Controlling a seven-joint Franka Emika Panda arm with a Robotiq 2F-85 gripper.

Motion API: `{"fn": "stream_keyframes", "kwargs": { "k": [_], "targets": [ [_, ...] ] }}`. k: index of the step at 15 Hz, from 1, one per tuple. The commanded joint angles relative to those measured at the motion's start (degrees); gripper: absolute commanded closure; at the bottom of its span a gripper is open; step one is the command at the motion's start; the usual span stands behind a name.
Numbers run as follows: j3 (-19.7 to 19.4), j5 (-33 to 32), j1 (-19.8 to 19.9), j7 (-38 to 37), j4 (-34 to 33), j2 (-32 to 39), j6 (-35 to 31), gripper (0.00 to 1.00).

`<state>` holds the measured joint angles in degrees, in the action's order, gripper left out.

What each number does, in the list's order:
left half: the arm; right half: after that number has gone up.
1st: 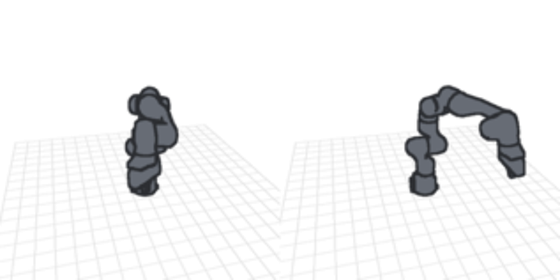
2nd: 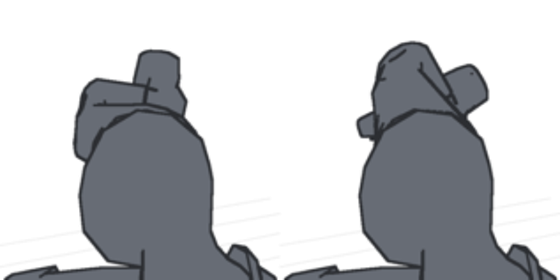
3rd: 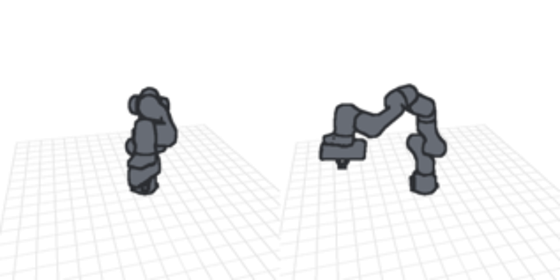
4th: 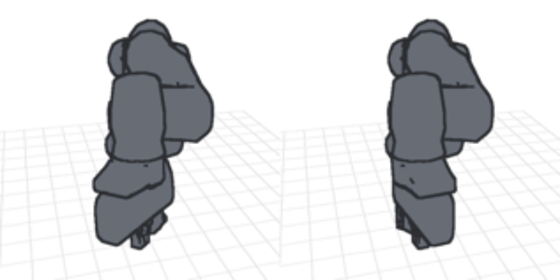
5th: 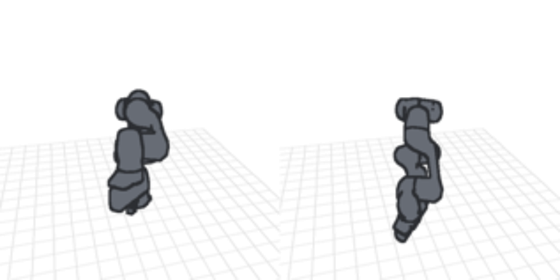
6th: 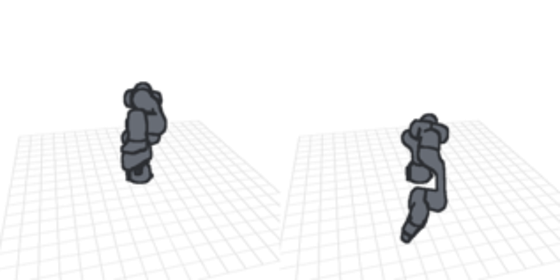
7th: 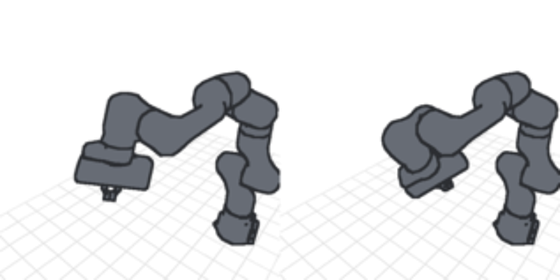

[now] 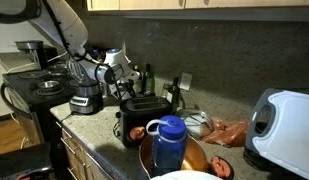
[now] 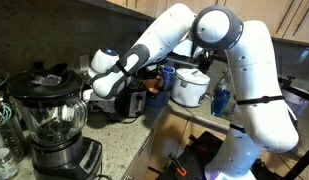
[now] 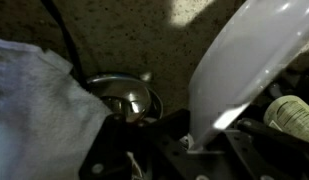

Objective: Clean the plate with the towel and move it a bit

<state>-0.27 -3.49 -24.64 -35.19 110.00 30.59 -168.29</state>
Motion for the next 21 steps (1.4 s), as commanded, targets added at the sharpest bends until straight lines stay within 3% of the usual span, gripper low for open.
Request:
{"fn": "stream_keyframes", "kwargs": {
  "k": [1,4,7,10,11,16,20,21],
  "targets": [
    [-1.1,1.9,-2.0,0.4,-3.2,3.8,0.9,0.93],
    [0.4,3.8,-1.0,1.9,-5.1,5.4,2.1,0.94],
    [5.6,8.3,3.2,6.1,-6.4,7.0,3.4,0.93],
    [6.8,11.0,4.8,8.7,-7.5,8.2,5.3,0.60],
    [6.7,11.2,5.1,9.3,-7.9,8.6,6.5,0.57],
    [5.9,10.8,4.8,10.1,-9.7,11.3,10.1,0.18],
    [5.7,10.4,4.6,10.0,-11.8,12.0,14.0,0.00],
    [6.0,10.4,4.8,10.4,-12.4,12.0,15.2,0.00]
  ]
}}
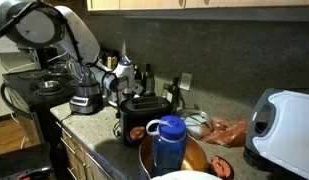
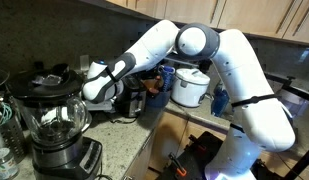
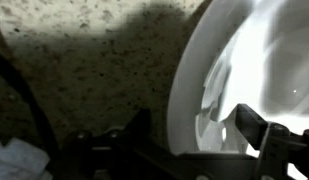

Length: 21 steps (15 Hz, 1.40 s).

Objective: Clean the plate with the towel and move it a bit

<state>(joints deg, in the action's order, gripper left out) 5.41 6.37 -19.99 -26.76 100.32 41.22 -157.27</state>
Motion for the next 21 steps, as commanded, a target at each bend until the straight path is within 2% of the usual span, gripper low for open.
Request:
{"fn": "stream_keyframes", "kwargs": {
  "k": [1,7,14,18,20,21],
  "targets": [
    [0.9,0.7,0.6,3.0,-3.5,1.1,6.5,0.00],
    [-3.0,-4.6,-3.0,-1.2,-11.9,0.0,23.7,0.00],
    [-0.9,-6.6,-3.2,1.5,-24.1,1.0,42.5,0.00],
    [0.0,-6.2,-2.6,2.8,-27.4,1.3,47.6,0.00],
    [0.7,-5.8,-1.9,5.6,-27.3,1.2,47.7,0.00],
    [-0.1,-6.3,-2.8,3.0,-25.9,0.7,45.8,0.00]
  ]
}}
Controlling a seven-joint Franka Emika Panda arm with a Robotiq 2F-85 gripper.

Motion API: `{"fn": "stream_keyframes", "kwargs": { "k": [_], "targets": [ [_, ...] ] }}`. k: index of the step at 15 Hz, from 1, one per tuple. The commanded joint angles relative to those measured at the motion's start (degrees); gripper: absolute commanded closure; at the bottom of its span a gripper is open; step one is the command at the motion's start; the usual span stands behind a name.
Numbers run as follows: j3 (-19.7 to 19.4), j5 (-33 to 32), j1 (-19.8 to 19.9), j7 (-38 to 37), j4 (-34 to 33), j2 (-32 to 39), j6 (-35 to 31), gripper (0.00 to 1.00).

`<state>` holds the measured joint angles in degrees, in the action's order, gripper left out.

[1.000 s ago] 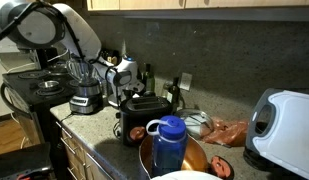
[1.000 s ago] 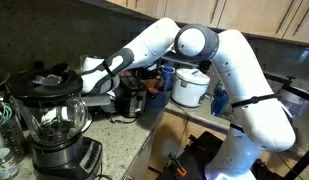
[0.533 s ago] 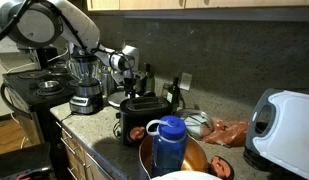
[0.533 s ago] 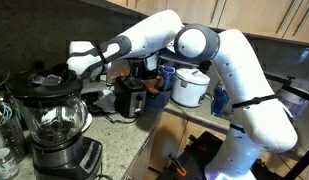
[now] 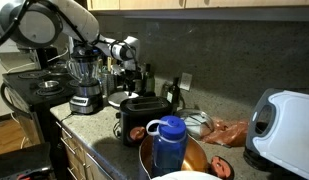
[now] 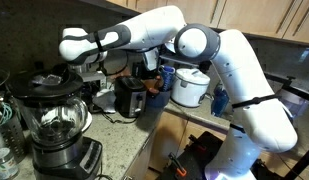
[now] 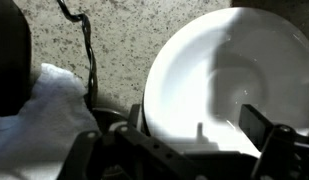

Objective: Clean the plate with the towel and move it a bit

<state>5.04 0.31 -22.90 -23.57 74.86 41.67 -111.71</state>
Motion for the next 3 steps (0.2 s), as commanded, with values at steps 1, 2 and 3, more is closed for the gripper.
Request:
{"fn": "stream_keyframes", "kwargs": {
  "k": [1,2,3],
  "targets": [
    [0.4,-0.2,0.3,0.7,-0.5,0.3,0.4,0.00],
    [0.5,-0.2,0.4,1.0,-0.5,0.3,0.4,0.00],
    [0.5,-0.2,0.4,1.1,-0.5,0.3,0.5,0.00]
  ]
}}
